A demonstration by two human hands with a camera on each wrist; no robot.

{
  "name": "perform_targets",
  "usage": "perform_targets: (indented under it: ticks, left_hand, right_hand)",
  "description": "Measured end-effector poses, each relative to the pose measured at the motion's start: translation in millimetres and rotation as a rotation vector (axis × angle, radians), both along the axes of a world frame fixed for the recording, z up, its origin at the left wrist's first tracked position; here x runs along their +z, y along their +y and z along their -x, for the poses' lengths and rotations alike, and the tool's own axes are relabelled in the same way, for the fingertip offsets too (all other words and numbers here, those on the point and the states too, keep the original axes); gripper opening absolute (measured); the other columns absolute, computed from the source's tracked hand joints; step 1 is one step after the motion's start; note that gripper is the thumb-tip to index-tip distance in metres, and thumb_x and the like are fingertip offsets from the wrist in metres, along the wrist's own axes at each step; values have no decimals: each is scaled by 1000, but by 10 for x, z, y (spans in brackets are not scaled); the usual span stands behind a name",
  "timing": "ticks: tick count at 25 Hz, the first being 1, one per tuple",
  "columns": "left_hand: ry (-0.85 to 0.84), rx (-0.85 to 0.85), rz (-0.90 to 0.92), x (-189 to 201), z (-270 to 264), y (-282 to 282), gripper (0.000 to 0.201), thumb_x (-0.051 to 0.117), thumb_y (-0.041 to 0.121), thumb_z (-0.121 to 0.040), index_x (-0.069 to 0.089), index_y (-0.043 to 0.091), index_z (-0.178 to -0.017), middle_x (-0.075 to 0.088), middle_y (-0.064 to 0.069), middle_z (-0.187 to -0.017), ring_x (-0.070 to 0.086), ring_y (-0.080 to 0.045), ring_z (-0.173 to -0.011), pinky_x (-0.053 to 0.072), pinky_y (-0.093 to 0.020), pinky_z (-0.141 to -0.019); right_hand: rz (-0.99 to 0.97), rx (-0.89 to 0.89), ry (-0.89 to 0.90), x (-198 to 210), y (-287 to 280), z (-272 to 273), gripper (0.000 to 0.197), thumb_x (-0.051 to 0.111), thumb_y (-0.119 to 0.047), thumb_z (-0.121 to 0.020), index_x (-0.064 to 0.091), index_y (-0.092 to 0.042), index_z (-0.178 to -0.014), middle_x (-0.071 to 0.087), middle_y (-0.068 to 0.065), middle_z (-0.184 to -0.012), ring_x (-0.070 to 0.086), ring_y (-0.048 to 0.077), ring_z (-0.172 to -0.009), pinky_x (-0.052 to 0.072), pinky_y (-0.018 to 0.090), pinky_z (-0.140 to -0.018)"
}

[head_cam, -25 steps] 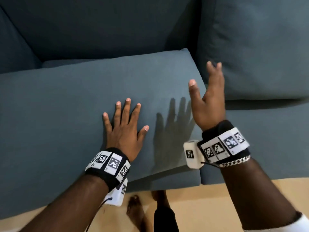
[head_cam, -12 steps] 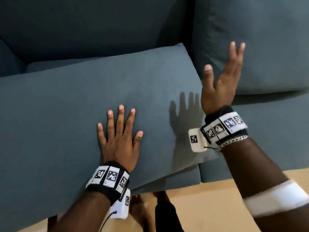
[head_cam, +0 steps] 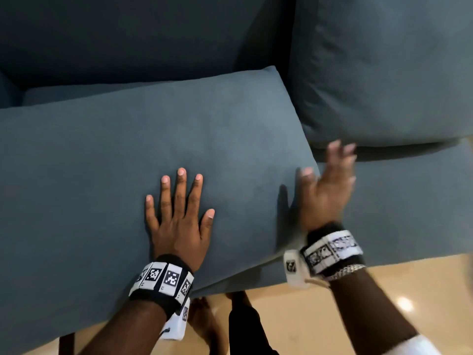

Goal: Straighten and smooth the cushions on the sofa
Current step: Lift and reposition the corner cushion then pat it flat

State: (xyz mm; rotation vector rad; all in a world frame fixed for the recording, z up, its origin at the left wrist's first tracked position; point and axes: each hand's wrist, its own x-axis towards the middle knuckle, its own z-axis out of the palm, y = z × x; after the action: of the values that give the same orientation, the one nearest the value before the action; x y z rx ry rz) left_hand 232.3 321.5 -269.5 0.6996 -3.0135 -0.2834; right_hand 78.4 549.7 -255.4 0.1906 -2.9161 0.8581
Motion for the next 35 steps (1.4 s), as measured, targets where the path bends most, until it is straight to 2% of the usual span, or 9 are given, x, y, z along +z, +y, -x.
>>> perform_targets:
  ticks: [2,5,11,17,23,26,28,32,35]
  left_hand:
    - [-26,-39,18,-22,-127,89,73,41,54,-98,17,30,-163,6,1,-172,4,-27,-158,7,-60,-123]
    - [-36,-108,56,-77,-286,127,73,40,54,-99,18,27,-163,8,-2,-172,8,-27,-158,10,-60,-123]
    - [7,-99,62,-105,-239,41,73,37,55,-99,17,27,-163,7,-1,-172,6,-26,-158,6,-57,-124]
    - [-13,-183,61,-90,-431,37,75,39,56,-99,16,27,-163,6,-1,-172,4,-25,-158,7,-58,-124]
    - [-15,-239,82,-137,-706,-48,71,37,54,-101,16,27,-163,5,1,-172,4,-22,-158,8,-56,-125]
    - [-26,-237,55,-104,-820,-53,69,44,50,-100,26,26,-161,7,3,-172,3,-22,-158,8,-58,-124]
    - [-20,-211,40,-97,-930,-68,66,46,48,-99,31,26,-159,9,5,-171,3,-24,-158,5,-60,-124]
    - [-20,-167,38,-151,-1200,-112,68,44,48,-99,29,24,-160,9,2,-172,4,-26,-158,7,-60,-124]
    - [-19,-139,63,-173,-1307,-82,69,43,45,-98,26,24,-161,8,2,-172,4,-28,-158,6,-66,-122]
  right_hand:
    - [-307,187,-244,-598,22,-391,89,-1,-75,-97,5,-19,-166,-3,7,-174,1,28,-161,11,61,-126]
    - [-341,195,-333,-548,66,-222,85,14,-73,-95,9,-25,-166,1,6,-174,4,28,-161,10,55,-127]
    - [241,-305,370,56,411,-368,75,47,-47,-105,28,2,-158,17,29,-167,15,38,-157,13,47,-128]
    - [-99,-126,-229,-601,-141,-751,85,18,-72,-98,21,-21,-165,9,11,-173,7,34,-160,13,67,-122]
    - [241,-38,383,289,-421,-734,73,47,-40,-101,28,0,-158,14,33,-166,13,45,-157,13,58,-127]
    - [-257,182,-36,-296,-768,-925,73,27,-64,-101,10,-33,-165,0,5,-175,-2,30,-161,7,65,-124]
    - [-202,187,-119,-255,-760,-845,71,27,-63,-103,7,-35,-165,-1,-2,-175,-6,25,-161,5,67,-124]
    - [449,79,388,463,-659,-1036,68,51,-25,-101,22,2,-157,10,31,-167,6,38,-159,7,66,-125]
    - [109,323,418,9,-832,-1400,75,54,-43,-99,24,-14,-161,13,19,-170,11,33,-159,15,73,-119]
